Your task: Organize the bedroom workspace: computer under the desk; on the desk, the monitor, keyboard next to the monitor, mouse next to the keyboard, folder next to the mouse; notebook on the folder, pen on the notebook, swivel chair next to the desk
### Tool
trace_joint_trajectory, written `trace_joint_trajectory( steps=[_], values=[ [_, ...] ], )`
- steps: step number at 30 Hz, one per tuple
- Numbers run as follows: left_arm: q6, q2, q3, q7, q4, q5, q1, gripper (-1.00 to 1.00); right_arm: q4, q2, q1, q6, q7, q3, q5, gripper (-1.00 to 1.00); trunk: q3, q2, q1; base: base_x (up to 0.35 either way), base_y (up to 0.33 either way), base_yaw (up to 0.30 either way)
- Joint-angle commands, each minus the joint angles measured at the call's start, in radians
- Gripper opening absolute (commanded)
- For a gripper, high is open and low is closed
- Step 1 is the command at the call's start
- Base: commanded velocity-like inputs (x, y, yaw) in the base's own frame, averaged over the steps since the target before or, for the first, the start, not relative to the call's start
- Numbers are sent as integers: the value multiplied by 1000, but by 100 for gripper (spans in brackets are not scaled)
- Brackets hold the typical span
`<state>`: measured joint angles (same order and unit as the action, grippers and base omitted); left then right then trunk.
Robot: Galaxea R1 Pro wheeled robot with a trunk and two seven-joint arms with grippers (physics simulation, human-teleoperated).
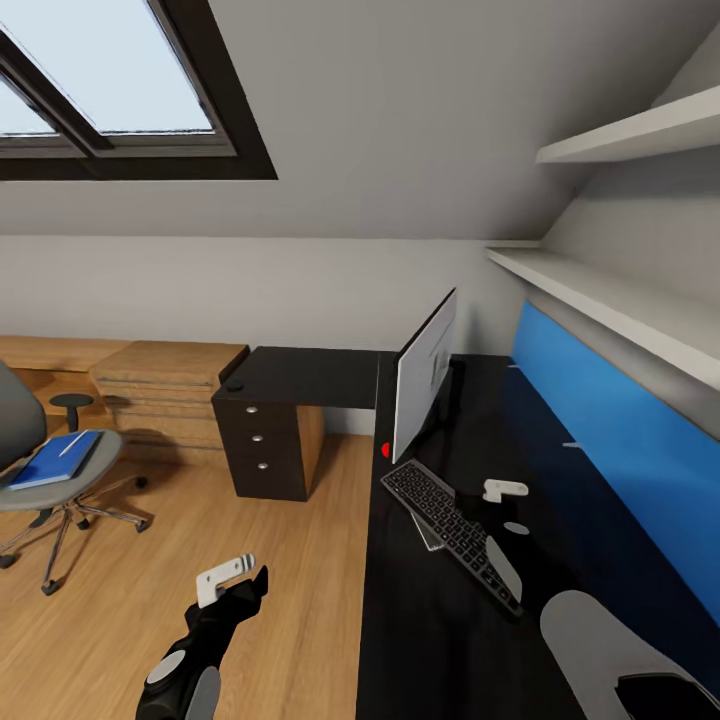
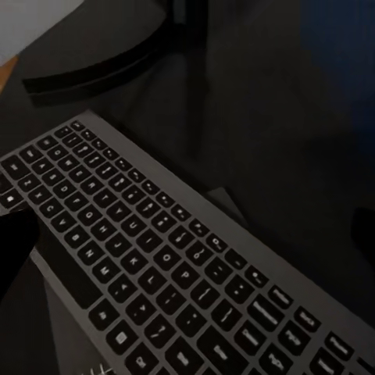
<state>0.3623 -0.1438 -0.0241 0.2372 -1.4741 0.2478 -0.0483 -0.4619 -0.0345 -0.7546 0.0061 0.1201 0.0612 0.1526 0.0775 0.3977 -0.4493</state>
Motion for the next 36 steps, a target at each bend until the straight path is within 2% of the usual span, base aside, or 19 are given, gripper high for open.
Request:
trace_joint_trajectory(
  steps=[1, 15, 30, 36],
  values=[
    [4, 0, 0, 5, -2, 9, -1, 100, -1, -3, -1, 0, 6, 6, 9, 100, 2, 2, -1, 0, 0, 0],
    [6, 3, -7, 5, -2, 8, -1, 100, -1, -4, -1, -3, 6, 6, 10, 100, 2, 2, -1, 0, -127, -1],
    [2, 8, -10, 9, -11, 8, -1, 100, -8, -5, 0, -3, 6, 6, 9, 100, -5, 2, -1, 0, -13, -79],
    [0, 9, -11, 10, -13, 8, -1, 100, -24, -17, 0, -1, 9, 7, 6, 100, -5, 2, -1, 0, 0, -7]
  ],
)
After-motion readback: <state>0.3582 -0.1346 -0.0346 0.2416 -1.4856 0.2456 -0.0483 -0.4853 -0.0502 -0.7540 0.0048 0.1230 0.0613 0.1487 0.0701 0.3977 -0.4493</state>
